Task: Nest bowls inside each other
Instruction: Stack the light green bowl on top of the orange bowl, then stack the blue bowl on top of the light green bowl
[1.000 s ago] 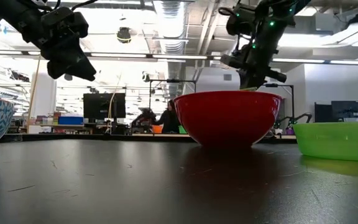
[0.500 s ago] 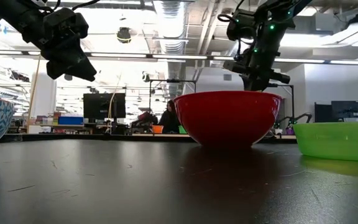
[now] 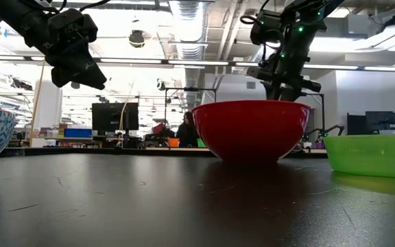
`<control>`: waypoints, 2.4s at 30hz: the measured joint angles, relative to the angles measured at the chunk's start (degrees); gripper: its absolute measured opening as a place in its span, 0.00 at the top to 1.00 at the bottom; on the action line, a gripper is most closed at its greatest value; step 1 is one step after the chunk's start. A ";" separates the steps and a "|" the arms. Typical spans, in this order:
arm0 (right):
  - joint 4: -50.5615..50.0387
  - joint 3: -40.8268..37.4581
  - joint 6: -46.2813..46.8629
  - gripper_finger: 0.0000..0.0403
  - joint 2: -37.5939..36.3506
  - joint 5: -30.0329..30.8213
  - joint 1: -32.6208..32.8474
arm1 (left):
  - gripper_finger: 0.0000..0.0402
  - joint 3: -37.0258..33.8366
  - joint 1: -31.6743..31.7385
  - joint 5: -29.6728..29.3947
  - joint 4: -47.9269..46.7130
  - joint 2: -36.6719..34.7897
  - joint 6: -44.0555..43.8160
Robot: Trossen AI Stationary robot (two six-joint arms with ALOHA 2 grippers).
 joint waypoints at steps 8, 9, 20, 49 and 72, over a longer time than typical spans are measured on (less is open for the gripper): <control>-0.07 1.86 -4.82 0.51 0.02 -1.74 -0.31 | 0.72 0.00 0.02 0.02 0.00 0.00 0.00; 0.13 2.36 -5.73 0.50 0.02 -1.74 -0.33 | 0.72 0.00 0.00 0.02 0.00 0.00 0.00; -5.11 9.71 -10.62 0.47 0.04 -4.76 -0.41 | 0.72 0.00 0.02 0.02 0.00 0.00 0.01; -31.16 16.03 46.02 0.47 0.00 -21.72 63.06 | 0.72 0.00 0.02 3.23 -0.02 0.00 4.59; -14.42 -6.74 49.77 0.47 0.04 -24.04 70.14 | 0.72 0.00 0.02 4.57 -0.04 0.02 4.03</control>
